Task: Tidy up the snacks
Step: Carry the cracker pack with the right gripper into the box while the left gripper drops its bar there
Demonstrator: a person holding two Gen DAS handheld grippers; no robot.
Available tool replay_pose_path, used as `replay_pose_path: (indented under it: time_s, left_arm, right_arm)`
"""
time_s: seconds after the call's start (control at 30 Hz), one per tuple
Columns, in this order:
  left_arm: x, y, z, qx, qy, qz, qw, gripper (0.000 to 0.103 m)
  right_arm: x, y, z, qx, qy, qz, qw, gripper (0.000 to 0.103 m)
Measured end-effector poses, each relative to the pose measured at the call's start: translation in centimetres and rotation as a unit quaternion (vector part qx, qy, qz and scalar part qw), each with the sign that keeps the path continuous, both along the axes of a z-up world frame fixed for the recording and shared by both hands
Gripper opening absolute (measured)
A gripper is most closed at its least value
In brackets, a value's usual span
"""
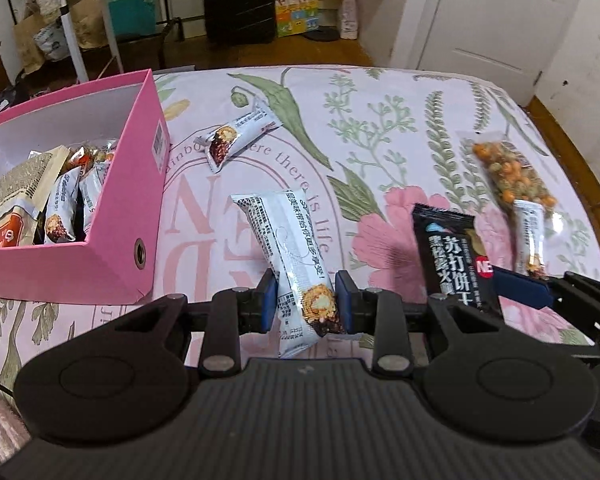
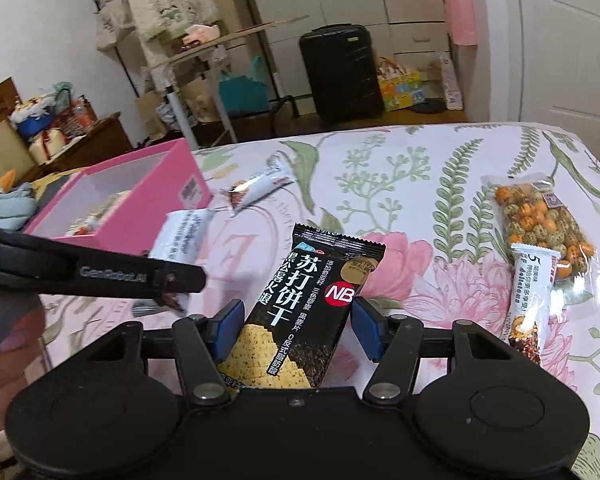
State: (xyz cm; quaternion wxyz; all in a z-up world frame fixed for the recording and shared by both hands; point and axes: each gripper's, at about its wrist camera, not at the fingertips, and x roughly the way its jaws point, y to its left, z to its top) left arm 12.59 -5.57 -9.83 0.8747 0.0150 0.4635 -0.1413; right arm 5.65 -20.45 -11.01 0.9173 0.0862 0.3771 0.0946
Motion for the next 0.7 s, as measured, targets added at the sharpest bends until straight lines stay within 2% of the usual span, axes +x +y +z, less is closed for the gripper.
replay_pose_path:
  time_s: [0.23,0.4,0.7]
  left_arm:
    - [-1.6,1.0,2.4,-0.009,-0.003,-0.011,0.9999,0.029]
    - [-2.9,2.8,4.6,0.002,-0.012,-0.006,0.9999,0.029]
    - [-3.6,9.3,8.5,0.002,-0.05,0.047,0.9976,0.029]
  right_arm:
    - [-1.3,1.2,2.8,-0.011,-0.002,0.025,1.0,0.064]
    - [-1.8,2.7,5.0,-0.025,-0.016,0.053,0.998,0.064]
    - [0.3,7.4,8.1,-0.019,-0.064,0.122,0.99,0.064]
